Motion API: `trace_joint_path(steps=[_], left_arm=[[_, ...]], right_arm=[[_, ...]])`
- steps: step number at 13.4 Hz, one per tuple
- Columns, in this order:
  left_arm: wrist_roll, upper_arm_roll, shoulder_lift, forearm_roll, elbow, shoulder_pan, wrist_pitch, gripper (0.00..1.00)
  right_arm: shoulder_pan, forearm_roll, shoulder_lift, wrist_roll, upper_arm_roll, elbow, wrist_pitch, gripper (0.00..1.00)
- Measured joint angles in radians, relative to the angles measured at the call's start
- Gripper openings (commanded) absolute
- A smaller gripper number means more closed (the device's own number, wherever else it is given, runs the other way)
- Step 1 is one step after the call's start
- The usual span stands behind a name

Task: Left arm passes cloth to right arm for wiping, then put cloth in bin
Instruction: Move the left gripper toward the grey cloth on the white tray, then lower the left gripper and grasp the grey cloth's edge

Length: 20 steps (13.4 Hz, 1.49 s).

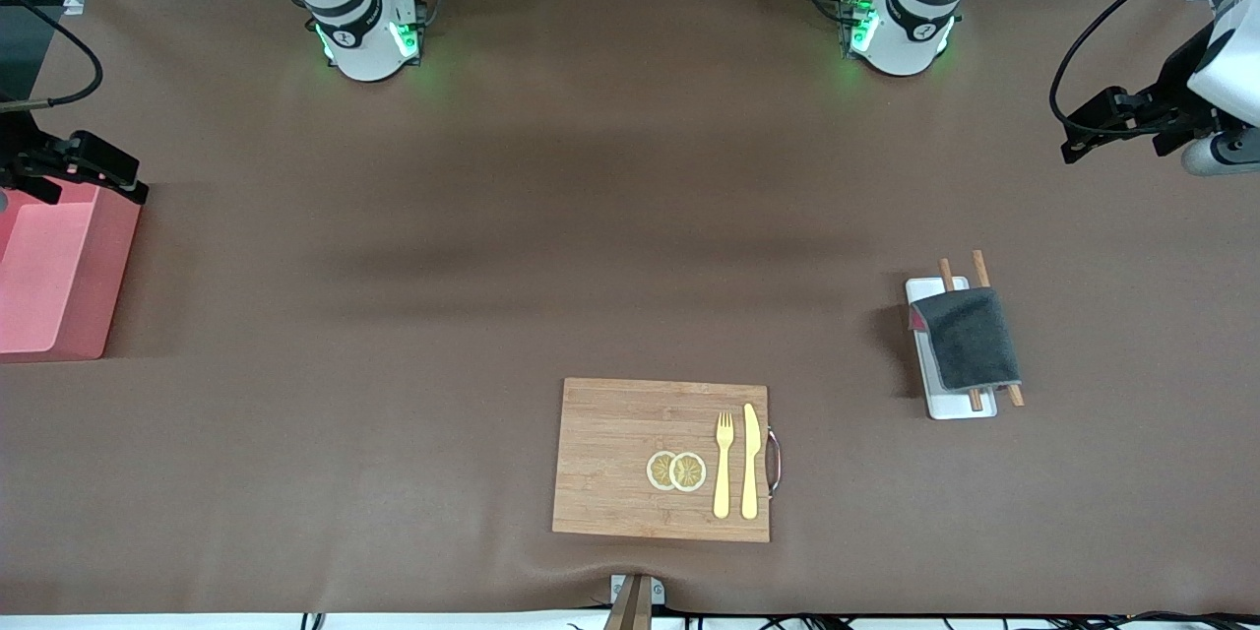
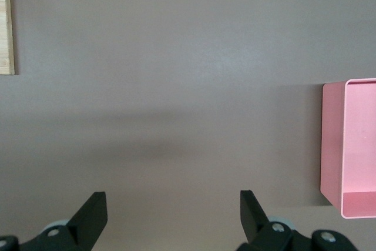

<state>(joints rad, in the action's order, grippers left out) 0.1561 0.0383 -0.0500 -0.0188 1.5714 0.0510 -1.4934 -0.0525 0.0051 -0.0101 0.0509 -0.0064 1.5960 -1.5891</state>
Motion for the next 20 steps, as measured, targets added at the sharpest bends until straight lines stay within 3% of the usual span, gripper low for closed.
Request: trace_joint_path(steps=[8,14,20], left_arm=[[0.001,-0.004,0.018,-0.006,-0.005,-0.007,-0.001,1.00],[0.001,-0.006,0.188,-0.007,-0.001,-0.053,-0.165,1.00],[0.045,-0.004,0.367,-0.007,0.003,-0.054,-0.223,1.00]], right_arm=[[0.000,-0.003,0.000,0.000,0.000,-0.001,-0.003,1.00],[0.000,-0.043,-0.001,0.013,0.000,-0.004,-0.006,1.00],[0.000,-0.050,-0.001,0.016,0.000,-0.005,-0.008,1.00]])
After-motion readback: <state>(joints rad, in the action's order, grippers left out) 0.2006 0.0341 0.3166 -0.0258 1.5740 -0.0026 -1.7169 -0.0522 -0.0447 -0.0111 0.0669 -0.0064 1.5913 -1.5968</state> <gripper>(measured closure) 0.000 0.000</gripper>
